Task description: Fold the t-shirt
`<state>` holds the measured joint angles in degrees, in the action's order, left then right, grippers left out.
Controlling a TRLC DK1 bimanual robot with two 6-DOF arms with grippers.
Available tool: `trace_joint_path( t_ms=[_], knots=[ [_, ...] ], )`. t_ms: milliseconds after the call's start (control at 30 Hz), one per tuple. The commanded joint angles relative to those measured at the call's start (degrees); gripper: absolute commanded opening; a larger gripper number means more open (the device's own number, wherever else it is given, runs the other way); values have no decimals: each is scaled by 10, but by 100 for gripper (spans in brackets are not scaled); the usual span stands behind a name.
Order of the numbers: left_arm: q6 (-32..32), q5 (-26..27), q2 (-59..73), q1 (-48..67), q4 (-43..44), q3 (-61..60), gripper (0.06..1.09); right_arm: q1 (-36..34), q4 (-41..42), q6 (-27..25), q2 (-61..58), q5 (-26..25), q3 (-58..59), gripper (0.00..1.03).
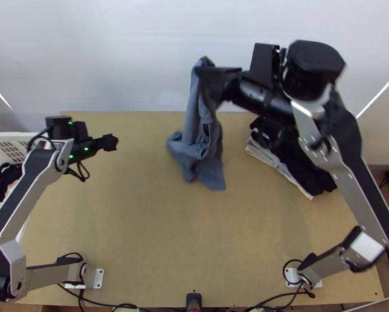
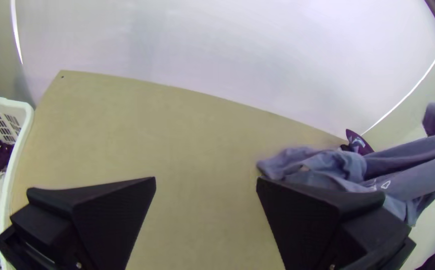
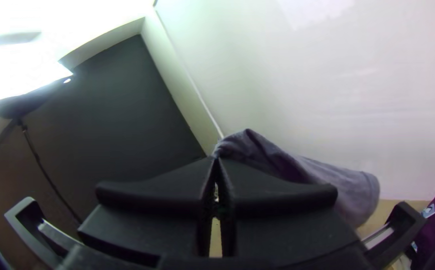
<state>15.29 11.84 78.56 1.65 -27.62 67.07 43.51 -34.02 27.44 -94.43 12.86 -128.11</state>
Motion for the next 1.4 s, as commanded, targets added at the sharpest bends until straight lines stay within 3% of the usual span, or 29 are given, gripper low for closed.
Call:
trace_joint_path(
  t_ms=[0, 67, 200, 333, 433, 600, 767, 833, 933, 1033, 1100, 1267, 1367],
  knots=[
    [15, 4, 15, 42, 43, -17, 104, 129, -47, -24, 36, 4, 6, 3],
    [17, 4, 15, 44, 45, -19, 104, 179, -55, -25, 33, 16, 6, 3],
    [24, 4, 16, 47, 60, -35, 104, 254, -61, -15, 33, 95, -10, 3],
    [30, 3, 16, 47, 79, -50, 104, 277, -62, 57, 35, 182, -26, 3],
    [30, 3, 17, 42, 85, -53, 104, 258, -99, 81, 55, 188, 38, 3],
    [26, 4, 16, 32, 91, -48, 104, 161, -112, 121, 118, 203, 262, 3],
    [11, 59, 16, 34, 71, -45, 104, 101, -111, 104, 152, 208, 415, 3],
    [-37, 86, 15, 55, 23, -49, 104, 97, -106, 104, 155, 208, 438, 3],
    [-155, 86, 12, 109, -105, -42, 104, 91, -104, 104, 153, 207, 453, 3],
    [-220, 88, 5, 133, -152, -29, 103, 81, -103, 104, 153, 208, 460, 3],
    [-270, 122, 4, 134, -164, -24, 103, 83, -103, 96, 160, 208, 462, 3],
    [-323, 217, 33, 141, -175, -7, 103, 120, -92, 63, 191, 224, 459, 3],
    [-345, 236, 55, 170, -198, 6, 104, 141, -92, 77, 194, 267, 450, 3]
  ],
)
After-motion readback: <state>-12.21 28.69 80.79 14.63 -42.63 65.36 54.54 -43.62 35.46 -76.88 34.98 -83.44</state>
